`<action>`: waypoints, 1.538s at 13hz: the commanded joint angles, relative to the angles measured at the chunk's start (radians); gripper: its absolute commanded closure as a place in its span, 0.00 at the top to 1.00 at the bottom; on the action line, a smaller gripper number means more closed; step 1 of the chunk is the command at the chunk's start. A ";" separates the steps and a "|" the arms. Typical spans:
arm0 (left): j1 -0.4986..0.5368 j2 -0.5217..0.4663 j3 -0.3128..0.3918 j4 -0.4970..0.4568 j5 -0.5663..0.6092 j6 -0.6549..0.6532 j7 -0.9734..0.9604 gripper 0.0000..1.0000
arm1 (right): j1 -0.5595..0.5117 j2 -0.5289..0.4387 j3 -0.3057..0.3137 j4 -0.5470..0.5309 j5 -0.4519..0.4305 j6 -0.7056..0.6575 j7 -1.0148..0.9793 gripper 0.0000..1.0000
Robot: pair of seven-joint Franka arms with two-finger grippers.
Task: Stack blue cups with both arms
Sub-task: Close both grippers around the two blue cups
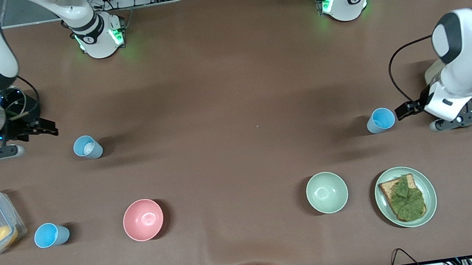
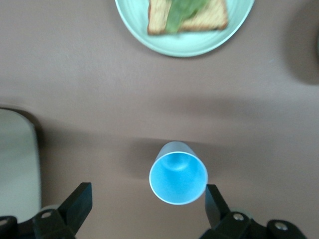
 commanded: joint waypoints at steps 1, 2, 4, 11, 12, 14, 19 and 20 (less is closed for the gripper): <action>0.010 0.033 -0.006 -0.028 0.017 0.052 0.018 1.00 | -0.022 0.031 0.010 -0.026 -0.011 0.065 0.002 1.00; 0.010 0.051 -0.006 -0.036 0.015 0.066 0.018 1.00 | -0.025 0.062 0.010 -0.035 -0.012 0.113 0.001 1.00; 0.012 0.096 -0.006 -0.034 0.015 0.069 0.018 1.00 | -0.023 0.094 0.010 -0.076 -0.013 0.206 0.001 1.00; 0.018 0.146 -0.008 -0.030 0.017 0.069 0.027 1.00 | -0.063 0.185 0.010 -0.176 -0.022 0.444 -0.013 1.00; 0.013 0.148 -0.008 -0.030 0.017 0.069 0.030 0.90 | -0.071 0.202 0.010 -0.178 -0.023 0.454 -0.013 1.00; 0.004 0.160 -0.008 -0.025 0.017 0.069 0.031 0.60 | -0.080 0.239 0.010 -0.185 -0.022 0.499 -0.013 1.00; 0.010 0.168 -0.011 -0.023 0.015 0.064 0.012 0.19 | -0.078 0.269 0.010 -0.207 -0.022 0.549 -0.002 0.60; 0.013 0.168 -0.012 -0.020 0.017 0.064 0.017 0.11 | -0.075 0.269 0.010 -0.207 -0.022 0.541 0.001 0.39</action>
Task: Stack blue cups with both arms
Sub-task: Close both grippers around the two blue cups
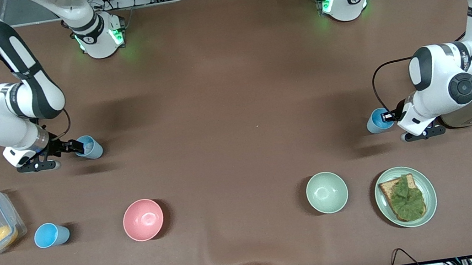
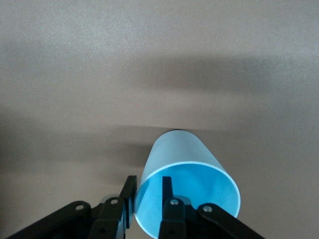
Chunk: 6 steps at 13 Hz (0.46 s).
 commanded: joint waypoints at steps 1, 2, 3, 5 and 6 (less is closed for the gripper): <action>0.006 0.007 -0.006 0.013 0.017 0.001 0.015 0.08 | -0.019 -0.006 0.015 -0.010 -0.016 -0.001 0.015 0.17; 0.003 0.016 -0.006 0.011 0.017 0.001 0.016 0.05 | -0.017 -0.008 0.017 -0.008 -0.016 -0.011 0.022 0.02; 0.002 0.017 -0.006 0.011 0.017 0.000 0.016 0.00 | -0.014 -0.009 0.017 -0.006 -0.016 -0.022 0.047 0.00; -0.001 0.017 -0.006 0.046 0.017 -0.016 0.022 0.00 | -0.001 -0.012 0.018 0.000 -0.016 -0.045 0.080 0.00; -0.001 0.019 -0.007 0.075 0.015 -0.080 0.019 0.00 | 0.001 -0.017 0.018 0.000 -0.016 -0.054 0.081 0.00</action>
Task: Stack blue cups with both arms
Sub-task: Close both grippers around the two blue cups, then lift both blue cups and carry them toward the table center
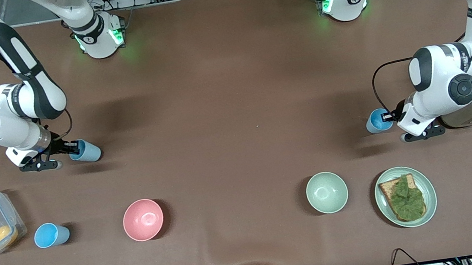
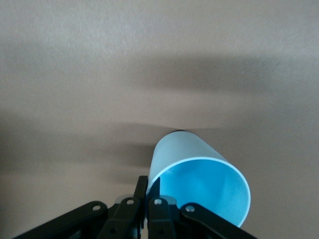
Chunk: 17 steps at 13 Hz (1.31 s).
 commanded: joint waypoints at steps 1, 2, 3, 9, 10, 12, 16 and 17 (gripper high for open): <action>0.009 0.002 -0.007 0.080 0.006 -0.117 0.016 0.00 | 0.000 -0.017 0.006 -0.001 -0.018 -0.034 0.038 0.00; 0.008 -0.007 -0.008 0.100 0.003 -0.152 0.023 0.00 | 0.000 -0.022 0.007 0.010 -0.018 -0.059 0.044 0.00; 0.006 -0.027 -0.008 0.110 0.003 -0.193 0.028 0.00 | 0.001 -0.029 0.010 0.024 -0.018 -0.096 0.051 0.00; 0.015 -0.130 -0.085 0.237 -0.020 -0.420 0.031 0.00 | 0.046 -0.146 0.016 0.186 -0.002 -0.430 0.067 0.00; 0.014 -0.159 -0.094 0.286 -0.076 -0.500 0.011 0.00 | 0.066 -0.158 0.016 0.204 0.002 -0.462 0.087 0.00; 0.009 -0.185 -0.093 0.403 -0.114 -0.636 0.010 0.00 | 0.137 -0.163 0.016 0.209 0.068 -0.463 0.133 0.00; 0.005 -0.224 -0.109 0.494 -0.147 -0.793 0.025 0.00 | 0.335 -0.161 0.015 0.255 0.107 -0.462 0.324 0.00; 0.003 -0.224 -0.135 0.505 -0.135 -0.793 -0.005 0.00 | 0.393 -0.157 0.015 0.264 0.108 -0.456 0.411 0.00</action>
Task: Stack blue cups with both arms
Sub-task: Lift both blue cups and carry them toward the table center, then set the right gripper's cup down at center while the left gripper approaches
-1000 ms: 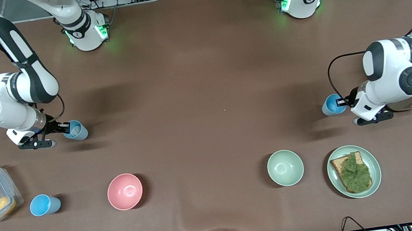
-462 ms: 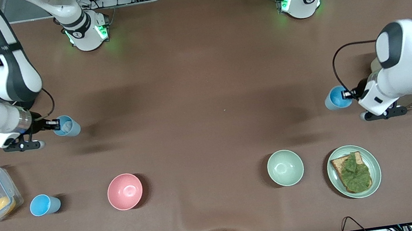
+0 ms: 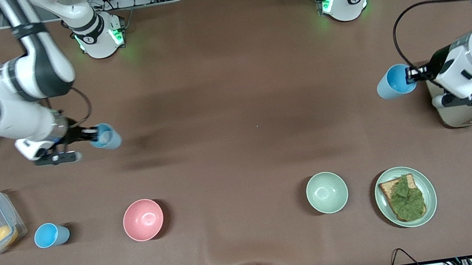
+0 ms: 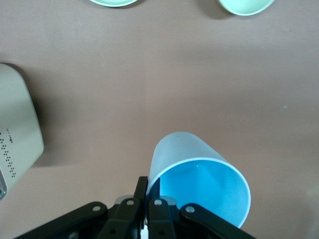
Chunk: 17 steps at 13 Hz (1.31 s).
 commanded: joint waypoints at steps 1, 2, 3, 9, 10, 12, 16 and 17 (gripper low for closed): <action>0.006 0.009 -0.052 0.029 -0.013 -0.021 -0.034 0.00 | 0.151 0.013 -0.010 0.040 0.016 0.009 0.208 0.00; 0.004 0.010 -0.054 0.029 -0.021 -0.021 -0.041 0.00 | 0.219 0.028 -0.010 0.042 0.016 0.052 0.298 0.00; 0.000 0.012 -0.054 0.031 -0.022 -0.021 -0.041 0.00 | 0.291 0.050 -0.010 0.042 0.016 0.099 0.389 0.00; -0.040 0.023 -0.064 0.031 -0.021 -0.016 -0.093 0.00 | 0.567 0.275 -0.012 0.155 0.014 0.319 0.788 0.00; -0.046 0.026 -0.067 0.031 -0.025 -0.014 -0.112 0.00 | 0.583 0.300 -0.012 0.164 0.014 0.342 0.813 0.00; -0.094 0.032 -0.064 0.031 -0.024 -0.013 -0.149 0.00 | 0.613 0.349 -0.013 0.163 0.011 0.417 0.857 0.00; -0.121 0.036 -0.066 0.032 -0.030 0.015 -0.156 0.00 | 0.617 0.383 -0.013 0.163 0.005 0.447 0.877 0.00; -0.121 0.036 -0.066 0.031 -0.030 0.030 -0.156 0.00 | 0.617 0.384 -0.013 0.163 0.005 0.447 0.879 0.02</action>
